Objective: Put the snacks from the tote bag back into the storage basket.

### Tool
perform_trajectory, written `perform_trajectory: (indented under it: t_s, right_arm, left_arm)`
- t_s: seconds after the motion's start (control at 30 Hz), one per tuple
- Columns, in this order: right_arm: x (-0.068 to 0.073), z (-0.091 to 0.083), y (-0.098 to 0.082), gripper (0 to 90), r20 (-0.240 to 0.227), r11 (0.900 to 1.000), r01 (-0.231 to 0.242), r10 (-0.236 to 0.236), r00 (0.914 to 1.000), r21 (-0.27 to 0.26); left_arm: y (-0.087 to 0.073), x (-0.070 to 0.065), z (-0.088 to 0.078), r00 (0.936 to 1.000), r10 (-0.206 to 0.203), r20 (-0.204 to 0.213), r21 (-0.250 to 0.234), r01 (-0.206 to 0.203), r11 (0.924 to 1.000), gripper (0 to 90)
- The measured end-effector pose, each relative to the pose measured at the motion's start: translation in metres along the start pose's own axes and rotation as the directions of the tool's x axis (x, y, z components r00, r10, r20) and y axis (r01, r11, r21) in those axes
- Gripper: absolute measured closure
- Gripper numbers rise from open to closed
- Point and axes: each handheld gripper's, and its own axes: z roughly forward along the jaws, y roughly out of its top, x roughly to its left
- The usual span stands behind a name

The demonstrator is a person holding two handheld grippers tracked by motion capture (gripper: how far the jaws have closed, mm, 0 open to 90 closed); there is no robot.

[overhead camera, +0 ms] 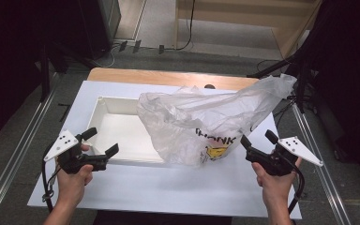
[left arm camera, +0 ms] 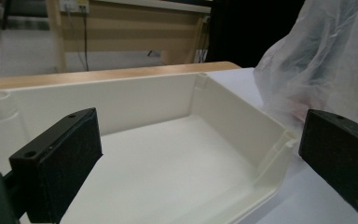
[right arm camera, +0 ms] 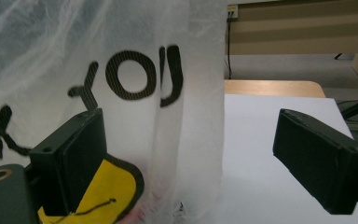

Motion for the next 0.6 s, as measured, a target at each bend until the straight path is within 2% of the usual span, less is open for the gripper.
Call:
perform_trajectory:
  t_s: [0.2,0.33,0.43,0.5,0.6]
  right_arm:
    - [0.010,0.014,0.009,8.6,-0.048,1.000,0.009,-0.008,0.9988,0.007]
    - [0.016,0.021,0.012,7.4,-0.061,1.000,0.023,-0.022,0.9979,0.015]
    - [0.017,0.023,0.012,7.9,-0.084,1.000,0.019,-0.018,0.9963,0.011]
    - [0.018,0.025,0.011,12.5,-0.106,1.000,0.019,-0.018,0.9942,0.013]
    - [0.022,0.026,0.008,21.8,-0.141,0.999,0.035,-0.032,0.9895,0.015]
  left_arm:
    - [0.012,-0.019,0.022,0.9978,0.019,0.064,0.004,-0.019,0.9998,0.0]
    - [0.018,-0.031,0.035,0.9929,0.029,0.116,0.003,-0.030,0.9995,0.0]
    - [0.022,-0.040,0.043,0.9840,0.036,0.174,0.004,-0.037,0.9993,0.0]
    - [0.024,-0.048,0.048,0.9761,0.038,0.214,-0.001,-0.039,0.9992,0.0]
    - [0.027,-0.061,0.054,0.9701,0.069,0.233,0.000,-0.071,0.9975,0.2]
